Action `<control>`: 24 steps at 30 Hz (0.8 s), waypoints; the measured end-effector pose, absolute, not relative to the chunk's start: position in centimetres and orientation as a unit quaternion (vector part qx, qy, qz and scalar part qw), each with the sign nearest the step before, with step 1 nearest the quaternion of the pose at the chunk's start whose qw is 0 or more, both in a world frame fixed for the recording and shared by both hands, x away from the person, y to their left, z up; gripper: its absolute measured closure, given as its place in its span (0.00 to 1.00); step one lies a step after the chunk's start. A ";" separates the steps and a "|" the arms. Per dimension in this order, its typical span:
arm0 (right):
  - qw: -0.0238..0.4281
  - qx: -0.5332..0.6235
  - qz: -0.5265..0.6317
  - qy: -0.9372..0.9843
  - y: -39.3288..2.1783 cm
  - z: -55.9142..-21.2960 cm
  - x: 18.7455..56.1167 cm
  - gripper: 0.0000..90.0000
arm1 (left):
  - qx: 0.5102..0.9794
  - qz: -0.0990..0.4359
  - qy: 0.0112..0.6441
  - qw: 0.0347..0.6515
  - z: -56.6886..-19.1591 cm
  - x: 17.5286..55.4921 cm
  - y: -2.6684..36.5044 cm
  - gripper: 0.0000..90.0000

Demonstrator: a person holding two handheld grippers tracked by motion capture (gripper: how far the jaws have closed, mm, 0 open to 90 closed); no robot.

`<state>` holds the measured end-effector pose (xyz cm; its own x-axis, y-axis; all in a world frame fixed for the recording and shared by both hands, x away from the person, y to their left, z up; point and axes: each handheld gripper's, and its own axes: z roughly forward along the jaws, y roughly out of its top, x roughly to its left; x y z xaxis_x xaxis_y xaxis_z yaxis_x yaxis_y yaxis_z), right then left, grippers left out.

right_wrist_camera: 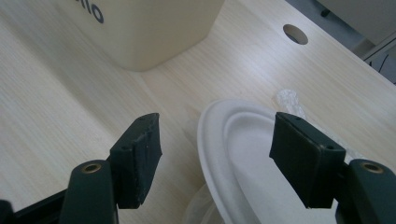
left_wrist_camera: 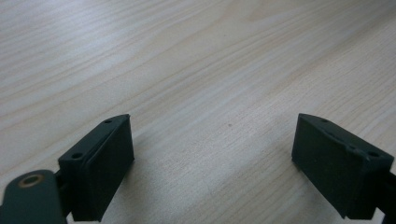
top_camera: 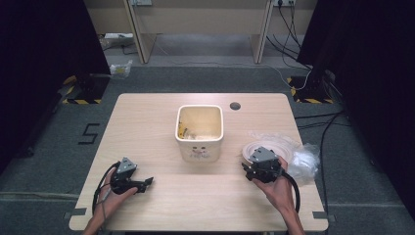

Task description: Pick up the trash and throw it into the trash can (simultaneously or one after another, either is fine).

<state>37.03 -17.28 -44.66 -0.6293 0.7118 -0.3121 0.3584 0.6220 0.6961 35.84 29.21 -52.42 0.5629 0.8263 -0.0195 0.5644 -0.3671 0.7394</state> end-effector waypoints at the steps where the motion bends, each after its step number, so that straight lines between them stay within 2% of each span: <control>1: 0.295 0.313 0.297 0.852 -17.3 -44.7 37.1 0.38 | 0.807 0.181 0.431 0.362 -52.4 35.8 29.2 0.13; 16: 0.318 0.299 0.251 0.864 -17.0 -46.0 38.1 0.48 | 0.807 0.180 0.430 0.363 -52.4 35.9 29.2 0.13; 17: 0.326 0.291 0.239 0.867 -17.0 -46.1 38.1 0.54 | 0.807 0.180 0.430 0.363 -52.4 35.9 29.2 0.13; 19: 0.328 0.288 0.236 0.868 -17.0 -46.2 38.2 0.57 | 0.807 0.180 0.430 0.363 -52.4 35.9 29.2 0.13; 23: 0.359 0.259 0.228 0.867 -17.2 -46.1 37.9 0.80 | 0.807 0.180 0.430 0.363 -52.4 35.9 29.2 0.13; 24: 0.359 0.259 0.228 0.867 -17.2 -46.1 37.9 0.80 | 0.807 0.179 0.430 0.363 -52.4 35.9 29.2 0.13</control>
